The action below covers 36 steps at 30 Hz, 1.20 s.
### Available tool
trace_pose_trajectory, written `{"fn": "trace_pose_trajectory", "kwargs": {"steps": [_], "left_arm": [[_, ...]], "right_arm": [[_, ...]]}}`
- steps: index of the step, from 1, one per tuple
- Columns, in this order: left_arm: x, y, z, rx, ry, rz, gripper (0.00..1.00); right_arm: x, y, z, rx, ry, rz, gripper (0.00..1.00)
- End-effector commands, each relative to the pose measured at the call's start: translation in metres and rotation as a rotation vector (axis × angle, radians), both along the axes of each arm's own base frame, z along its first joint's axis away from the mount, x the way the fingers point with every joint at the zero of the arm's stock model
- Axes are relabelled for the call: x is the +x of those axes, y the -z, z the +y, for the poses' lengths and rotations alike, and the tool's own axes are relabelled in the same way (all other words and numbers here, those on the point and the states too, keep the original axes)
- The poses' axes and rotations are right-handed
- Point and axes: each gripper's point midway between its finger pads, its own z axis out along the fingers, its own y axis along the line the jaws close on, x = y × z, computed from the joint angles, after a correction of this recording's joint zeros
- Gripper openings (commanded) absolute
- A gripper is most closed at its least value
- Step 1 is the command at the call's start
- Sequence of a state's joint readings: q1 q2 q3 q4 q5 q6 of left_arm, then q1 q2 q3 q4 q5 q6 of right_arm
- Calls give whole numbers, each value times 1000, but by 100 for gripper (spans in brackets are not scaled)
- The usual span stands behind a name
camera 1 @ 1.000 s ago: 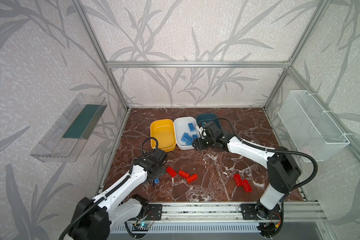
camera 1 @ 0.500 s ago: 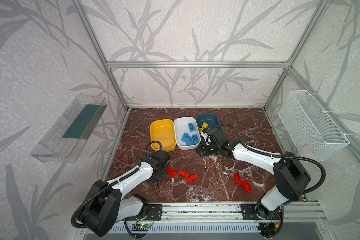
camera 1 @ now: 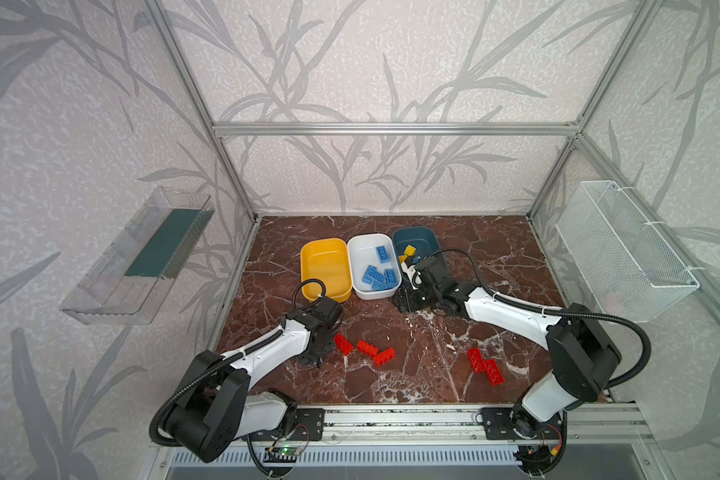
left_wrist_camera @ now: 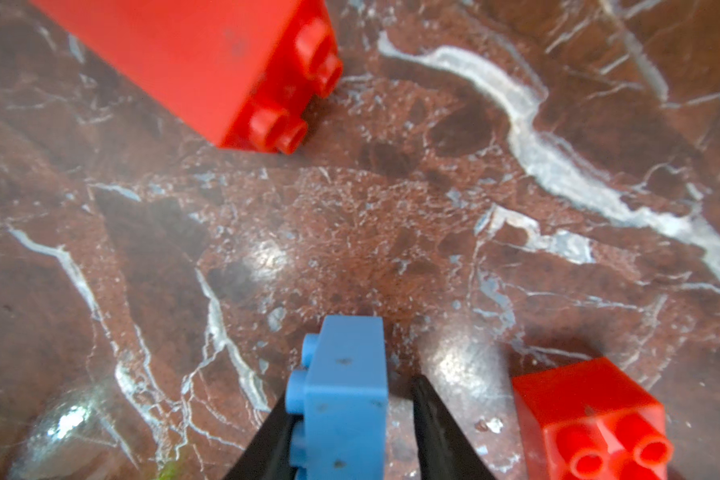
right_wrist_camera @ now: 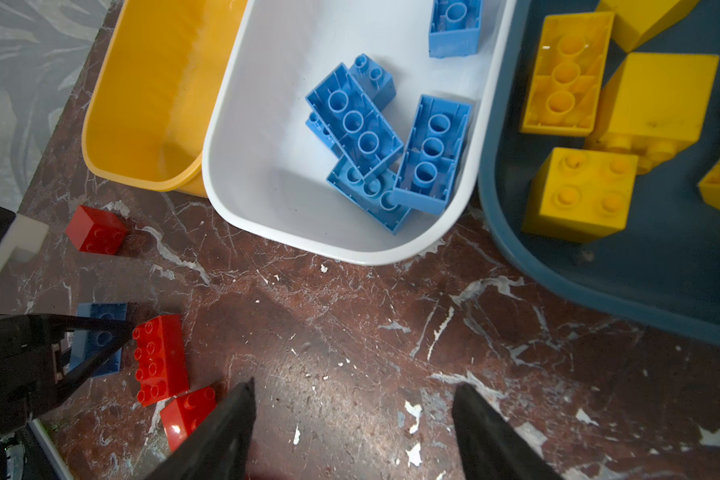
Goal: Sort the legos into containers by color
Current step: 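Lower the left gripper onto a blue brick near the red bricks while right withdraws, then close the left gripper on the blue brick and lift it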
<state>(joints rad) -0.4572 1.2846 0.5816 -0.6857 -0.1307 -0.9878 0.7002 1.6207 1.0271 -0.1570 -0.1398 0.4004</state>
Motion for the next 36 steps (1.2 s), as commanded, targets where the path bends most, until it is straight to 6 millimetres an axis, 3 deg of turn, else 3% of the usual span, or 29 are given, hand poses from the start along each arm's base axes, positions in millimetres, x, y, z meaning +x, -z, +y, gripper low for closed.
{"fn": "trace_pose_trajectory", "kwargs": {"steps": [1, 7, 21, 23, 30, 36], "left_arm": [[-13, 12, 11, 53, -8, 60, 38], [-3, -3, 8, 54, 22, 36, 35], [32, -70, -2, 55, 115, -87, 31], [27, -70, -1, 53, 118, -70, 34], [1, -52, -9, -51, 164, -61, 62], [-2, -32, -8, -73, 139, -85, 59]], "right_arm": [[1, -7, 0, 22, 7, -16, 76], [1, -2, 2, 25, 5, -7, 76], [0, -1, 3, 41, 5, -1, 76], [0, -2, 3, 42, 3, 0, 76], [-2, -3, 3, 42, 4, -2, 76], [-2, 0, 4, 44, -2, 6, 76]]}}
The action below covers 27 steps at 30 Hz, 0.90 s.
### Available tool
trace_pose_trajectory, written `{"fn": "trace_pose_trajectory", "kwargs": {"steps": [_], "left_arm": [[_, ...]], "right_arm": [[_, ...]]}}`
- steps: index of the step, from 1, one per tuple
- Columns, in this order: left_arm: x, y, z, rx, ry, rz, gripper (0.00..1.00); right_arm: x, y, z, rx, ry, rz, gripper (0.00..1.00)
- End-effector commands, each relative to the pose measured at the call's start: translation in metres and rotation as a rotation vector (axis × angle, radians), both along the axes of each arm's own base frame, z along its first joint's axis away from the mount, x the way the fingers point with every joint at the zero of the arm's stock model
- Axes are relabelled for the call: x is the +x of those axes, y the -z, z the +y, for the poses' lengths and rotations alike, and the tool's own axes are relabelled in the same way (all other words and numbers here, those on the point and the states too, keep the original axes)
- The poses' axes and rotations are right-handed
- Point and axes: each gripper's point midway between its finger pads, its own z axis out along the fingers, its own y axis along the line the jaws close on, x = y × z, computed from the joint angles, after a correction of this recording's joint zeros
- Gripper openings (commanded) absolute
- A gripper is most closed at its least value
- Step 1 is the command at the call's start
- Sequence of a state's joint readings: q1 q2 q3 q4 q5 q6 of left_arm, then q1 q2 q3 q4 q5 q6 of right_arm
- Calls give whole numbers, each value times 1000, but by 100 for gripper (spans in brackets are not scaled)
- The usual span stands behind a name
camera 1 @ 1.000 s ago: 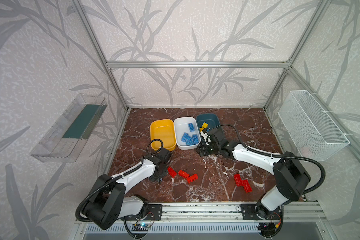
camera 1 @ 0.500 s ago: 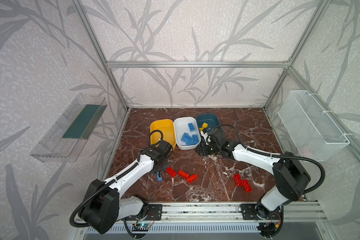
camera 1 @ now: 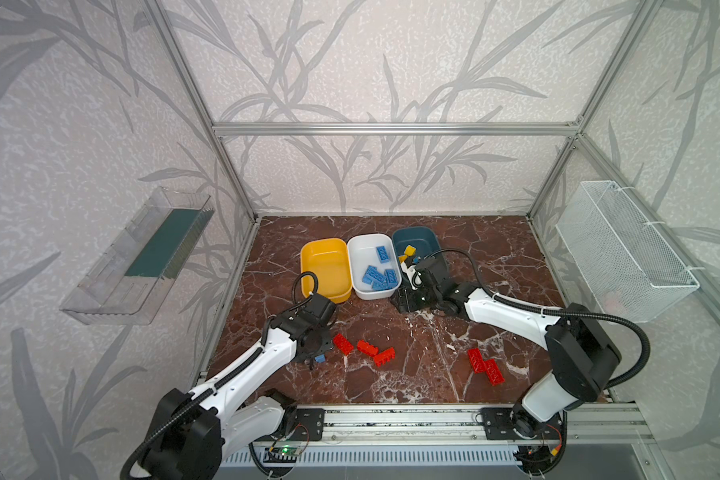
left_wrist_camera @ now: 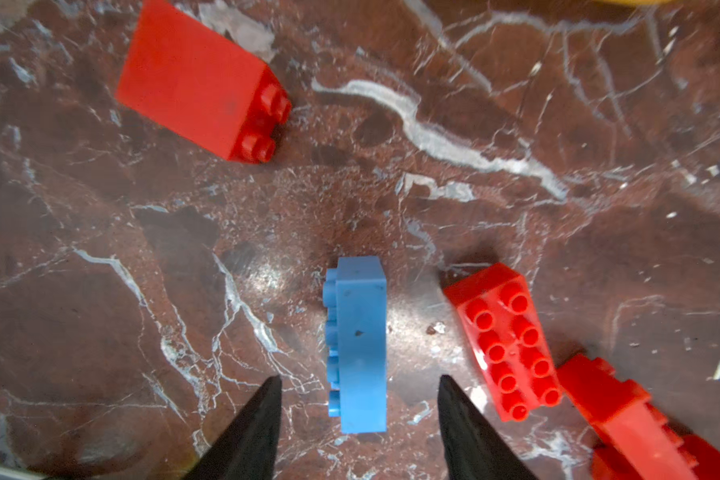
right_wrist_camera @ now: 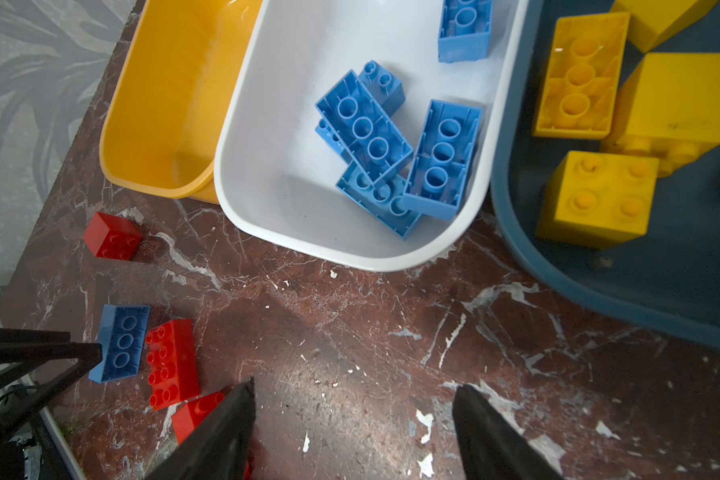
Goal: Sort the legos into containers by color
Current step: 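Close the left gripper on the blue brick and lift it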
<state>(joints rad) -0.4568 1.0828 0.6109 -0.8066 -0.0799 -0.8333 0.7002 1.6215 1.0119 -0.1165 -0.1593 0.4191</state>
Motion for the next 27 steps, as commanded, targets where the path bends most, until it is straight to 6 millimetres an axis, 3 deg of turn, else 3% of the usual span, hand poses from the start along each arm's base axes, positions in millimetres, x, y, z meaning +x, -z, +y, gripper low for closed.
{"fn": "trace_pose_trajectory", "kwargs": {"steps": [1, 10, 15, 18, 21, 27], "left_arm": [[3, 8, -1, -10, -25, -13, 58], [13, 28, -5, 32, -27, 65, 50], [17, 34, -4, 62, -11, 89, 35], [18, 32, -6, 50, -16, 75, 25], [20, 26, -4, 56, -16, 59, 0], [29, -1, -6, 52, -3, 13, 1]], "right_arm": [[-2, 2, 0, 8, -2, 5, 76], [-1, 6, 1, 5, -2, 16, 76], [-1, 2, -2, 2, 3, 3, 76], [-1, 0, -3, -1, 5, -6, 76], [-1, 1, -3, 0, 5, -4, 76], [-3, 1, -1, 14, -2, 5, 76]]}}
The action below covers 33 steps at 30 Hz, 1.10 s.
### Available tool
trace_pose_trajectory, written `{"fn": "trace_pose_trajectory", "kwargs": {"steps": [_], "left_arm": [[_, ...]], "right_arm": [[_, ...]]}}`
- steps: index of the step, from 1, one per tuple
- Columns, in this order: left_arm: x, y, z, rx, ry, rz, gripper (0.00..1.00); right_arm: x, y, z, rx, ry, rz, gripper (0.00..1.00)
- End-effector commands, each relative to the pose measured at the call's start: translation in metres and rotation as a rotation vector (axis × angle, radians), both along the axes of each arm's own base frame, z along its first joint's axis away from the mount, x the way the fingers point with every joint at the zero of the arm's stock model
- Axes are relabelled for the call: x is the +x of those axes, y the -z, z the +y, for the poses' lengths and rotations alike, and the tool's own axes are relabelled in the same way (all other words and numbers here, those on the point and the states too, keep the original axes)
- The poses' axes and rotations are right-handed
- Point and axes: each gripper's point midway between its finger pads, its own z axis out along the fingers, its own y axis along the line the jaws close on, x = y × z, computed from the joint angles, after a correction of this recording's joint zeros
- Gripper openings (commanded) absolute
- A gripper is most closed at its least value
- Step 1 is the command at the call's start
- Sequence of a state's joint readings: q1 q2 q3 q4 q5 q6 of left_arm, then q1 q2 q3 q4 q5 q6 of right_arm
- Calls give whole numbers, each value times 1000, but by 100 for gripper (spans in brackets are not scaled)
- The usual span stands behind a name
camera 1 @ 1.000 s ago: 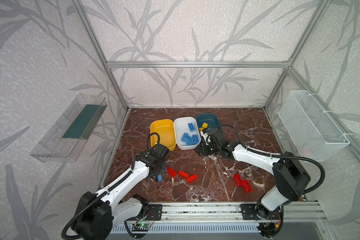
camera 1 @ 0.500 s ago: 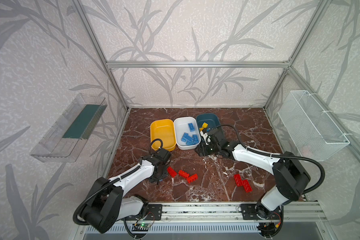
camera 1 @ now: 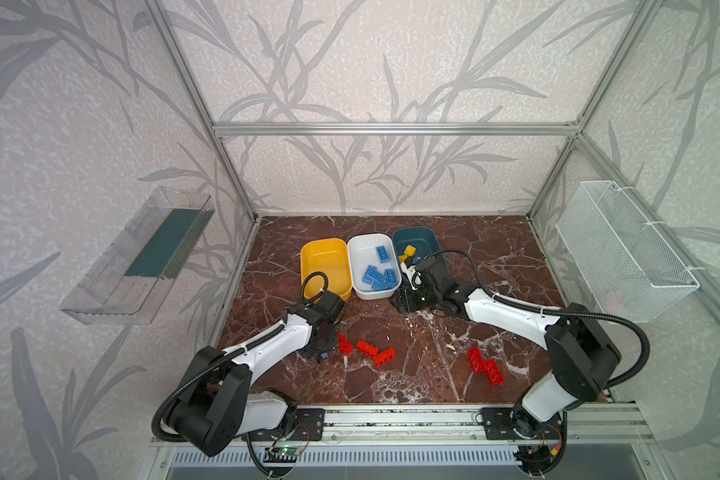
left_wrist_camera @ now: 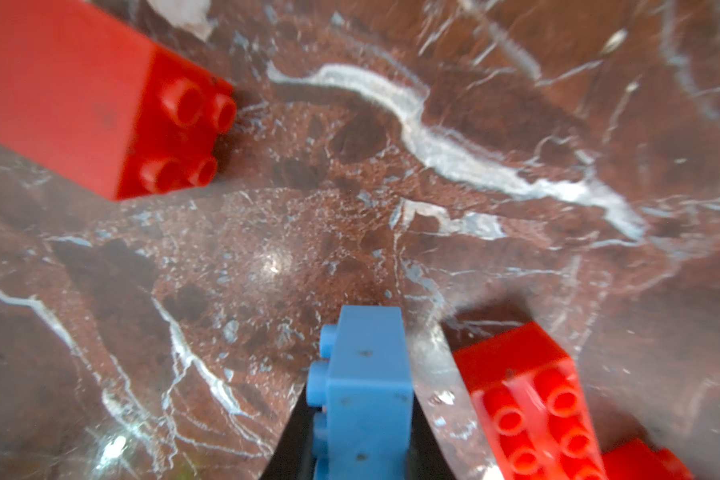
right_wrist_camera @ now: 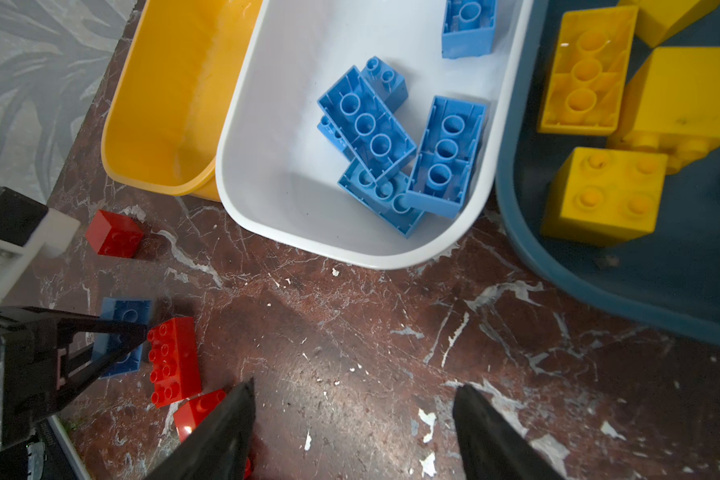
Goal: Sort the legos into containers by color
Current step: 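Close the left gripper on the blue brick and lift it, then carry the blue brick with the left gripper into the white tub and release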
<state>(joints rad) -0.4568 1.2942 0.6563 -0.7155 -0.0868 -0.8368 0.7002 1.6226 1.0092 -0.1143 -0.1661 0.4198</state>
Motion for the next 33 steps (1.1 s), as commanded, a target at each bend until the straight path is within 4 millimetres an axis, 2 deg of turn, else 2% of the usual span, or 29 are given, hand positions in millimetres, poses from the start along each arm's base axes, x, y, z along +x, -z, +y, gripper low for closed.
{"fn": "trace_pose_trajectory", "kwargs": {"steps": [1, 6, 9, 15, 20, 24, 30, 33], "left_arm": [[13, -31, 2, 17, 10, -66, 1], [39, -79, -1, 52, 87, -154, 4], [60, -105, -5, 85, 141, -202, 7], [107, -142, -34, 58, 250, -257, 11], [145, -146, -66, 15, 322, -222, 13], [180, -139, -93, -31, 354, -221, 15], [228, -117, -120, -34, 383, -179, 16], [242, -102, -126, -16, 393, -146, 18]], "right_arm": [[-1, 0, -1, 14, 3, -2, 76], [-2, 3, 1, 17, -1, 15, 76], [-3, -4, 0, 32, 2, 1, 76], [-5, -12, -5, 50, 19, -30, 76], [-3, -17, -12, 59, 53, -71, 76], [-4, -21, -16, 74, 71, -92, 76], [-3, -24, -26, 77, 112, -136, 76], [-3, -26, -28, 85, 121, -152, 76]]}}
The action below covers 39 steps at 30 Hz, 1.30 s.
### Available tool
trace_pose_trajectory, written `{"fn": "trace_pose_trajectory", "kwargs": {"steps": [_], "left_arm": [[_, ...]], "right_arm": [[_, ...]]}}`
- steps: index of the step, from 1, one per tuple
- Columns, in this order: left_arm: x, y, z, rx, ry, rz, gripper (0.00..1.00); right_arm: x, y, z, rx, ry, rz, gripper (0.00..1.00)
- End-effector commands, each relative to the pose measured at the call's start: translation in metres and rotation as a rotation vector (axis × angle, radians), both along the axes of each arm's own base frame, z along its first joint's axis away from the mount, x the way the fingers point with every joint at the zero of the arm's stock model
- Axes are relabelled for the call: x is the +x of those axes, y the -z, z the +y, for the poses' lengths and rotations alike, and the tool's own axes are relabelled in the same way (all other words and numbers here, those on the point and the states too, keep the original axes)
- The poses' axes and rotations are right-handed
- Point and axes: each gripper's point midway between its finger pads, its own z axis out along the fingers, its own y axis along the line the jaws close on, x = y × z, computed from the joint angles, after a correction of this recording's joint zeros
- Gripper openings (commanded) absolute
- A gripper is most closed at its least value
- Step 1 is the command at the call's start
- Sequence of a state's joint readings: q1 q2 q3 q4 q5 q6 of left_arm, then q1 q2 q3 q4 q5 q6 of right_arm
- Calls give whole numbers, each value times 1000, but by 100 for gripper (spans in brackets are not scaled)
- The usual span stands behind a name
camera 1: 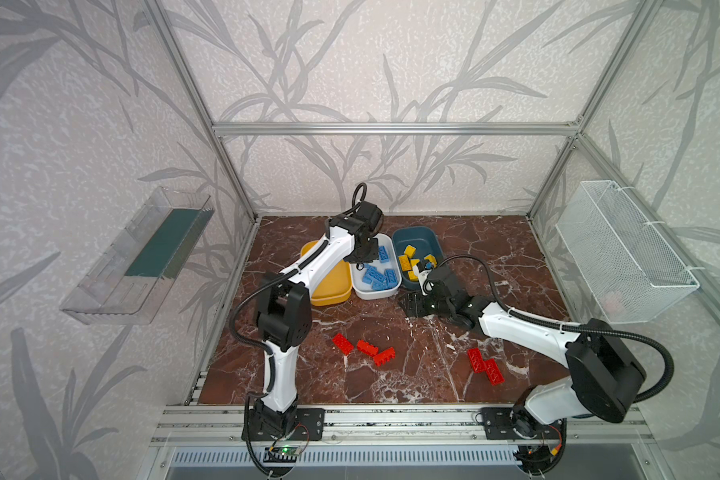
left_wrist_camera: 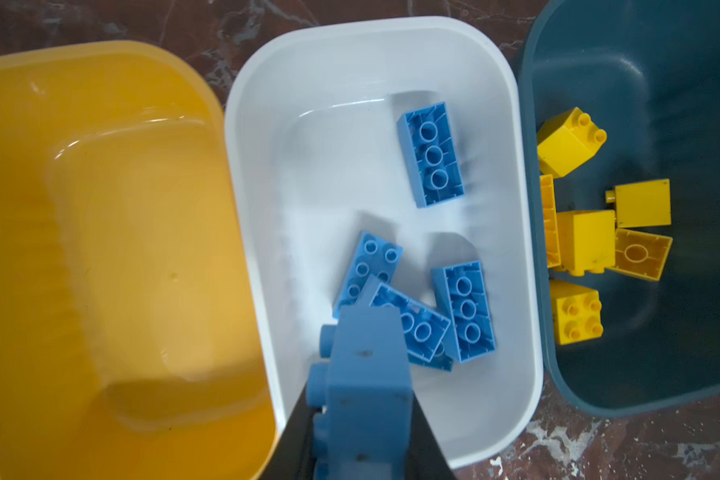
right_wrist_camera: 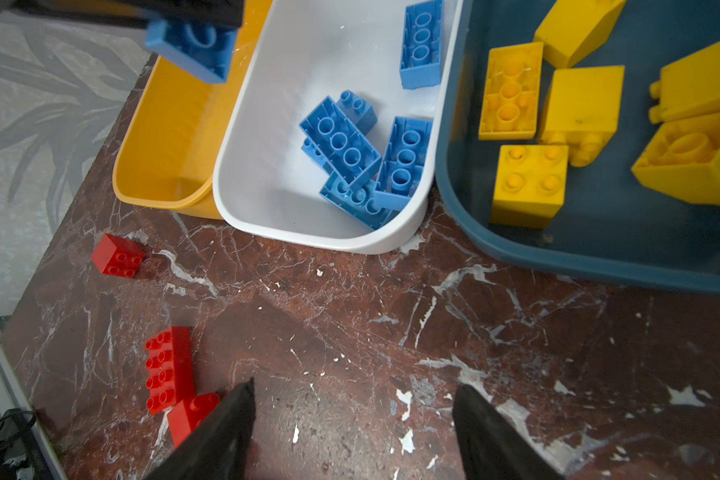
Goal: Sort the legos into containers by color
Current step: 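Carry the blue brick with the left gripper into the white tub and release, then grasp a red 2x4 brick near the robot with the right gripper while left withdraws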
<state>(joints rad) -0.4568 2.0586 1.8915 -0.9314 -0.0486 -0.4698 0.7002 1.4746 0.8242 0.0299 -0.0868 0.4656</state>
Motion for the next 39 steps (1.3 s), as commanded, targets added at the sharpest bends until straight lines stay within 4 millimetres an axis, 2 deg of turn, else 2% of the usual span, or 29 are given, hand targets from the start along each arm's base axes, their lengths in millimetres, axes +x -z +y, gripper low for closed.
{"fn": "trace_pose_trajectory", "kwargs": {"steps": [1, 4, 6, 12, 16, 20, 24, 27, 31, 33, 34, 37, 39], "left_arm": [[1, 14, 0, 35, 32, 64, 19], [6, 22, -6, 24, 37, 75, 26], [7, 24, -7, 20, 39, 77, 34], [7, 17, -8, 3, 44, 42, 56], [6, 3, -6, -4, 38, 18, 79], [0, -23, -3, -24, 25, -30, 92], [-14, -55, 8, -51, -9, -97, 99], [-30, -76, 20, -64, -35, -153, 99], [-57, -104, 42, -65, -66, -239, 99], [-72, -113, 54, -64, -79, -276, 99], [-80, -118, 60, -64, -87, -295, 99], [-102, -128, 76, -73, -108, -356, 99], [-115, -129, 83, -87, -107, -394, 99]], "right_arm": [[6, -19, -4, 37, 35, -65, 76], [6, -21, -5, 37, 37, -73, 77], [6, -22, -5, 37, 37, -76, 78], [4, -26, -4, 43, 22, -80, 83], [1, -35, -5, 40, 17, -100, 92], [-7, -39, -2, -13, -3, -117, 98], [-26, -34, 6, -110, -57, -121, 99], [-45, -27, 14, -153, -96, -112, 99], [-72, -6, 30, -216, -155, -80, 99], [-81, 8, 35, -254, -172, -45, 99], [-93, 14, 44, -268, -203, -34, 99], [-112, 30, 57, -303, -252, 5, 99], [-124, 39, 65, -325, -283, 27, 99]]}}
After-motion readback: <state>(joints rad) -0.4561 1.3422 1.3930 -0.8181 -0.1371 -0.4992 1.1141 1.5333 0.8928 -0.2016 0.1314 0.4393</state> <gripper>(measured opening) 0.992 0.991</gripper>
